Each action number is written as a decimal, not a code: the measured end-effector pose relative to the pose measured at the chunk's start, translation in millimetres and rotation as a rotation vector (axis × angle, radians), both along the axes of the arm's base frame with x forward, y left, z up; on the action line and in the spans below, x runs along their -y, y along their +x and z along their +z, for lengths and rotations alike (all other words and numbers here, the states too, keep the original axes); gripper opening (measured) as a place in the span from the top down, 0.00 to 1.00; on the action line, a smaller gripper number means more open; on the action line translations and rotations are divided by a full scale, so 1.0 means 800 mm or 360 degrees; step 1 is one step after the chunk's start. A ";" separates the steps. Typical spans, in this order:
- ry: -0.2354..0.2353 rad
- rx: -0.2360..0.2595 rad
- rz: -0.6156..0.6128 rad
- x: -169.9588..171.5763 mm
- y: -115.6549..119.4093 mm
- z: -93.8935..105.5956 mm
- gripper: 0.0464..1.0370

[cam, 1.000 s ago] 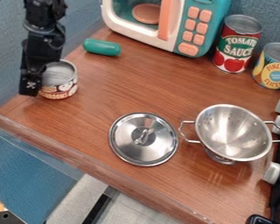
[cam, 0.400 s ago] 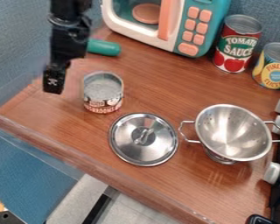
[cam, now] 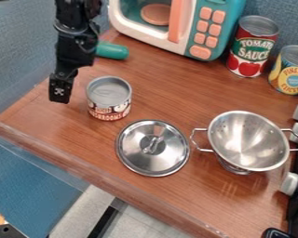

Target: Push the tuna can from the edge of the table to the middle of the table

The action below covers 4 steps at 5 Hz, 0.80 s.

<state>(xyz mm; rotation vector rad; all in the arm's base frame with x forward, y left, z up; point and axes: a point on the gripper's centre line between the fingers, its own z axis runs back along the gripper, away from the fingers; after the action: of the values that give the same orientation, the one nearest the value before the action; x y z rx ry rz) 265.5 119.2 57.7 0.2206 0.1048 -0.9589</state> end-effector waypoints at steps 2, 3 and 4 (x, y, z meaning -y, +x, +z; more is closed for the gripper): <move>-0.0052 -0.0002 0.0129 0.025 -0.007 -0.015 0.04; -0.0107 -0.0010 0.0171 0.051 -0.004 -0.015 0.04; -0.0163 0.0048 0.0290 0.072 0.010 -0.007 0.04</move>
<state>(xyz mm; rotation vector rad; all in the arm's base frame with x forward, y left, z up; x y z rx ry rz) 273.2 61.5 51.7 0.1286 0.0469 -0.7772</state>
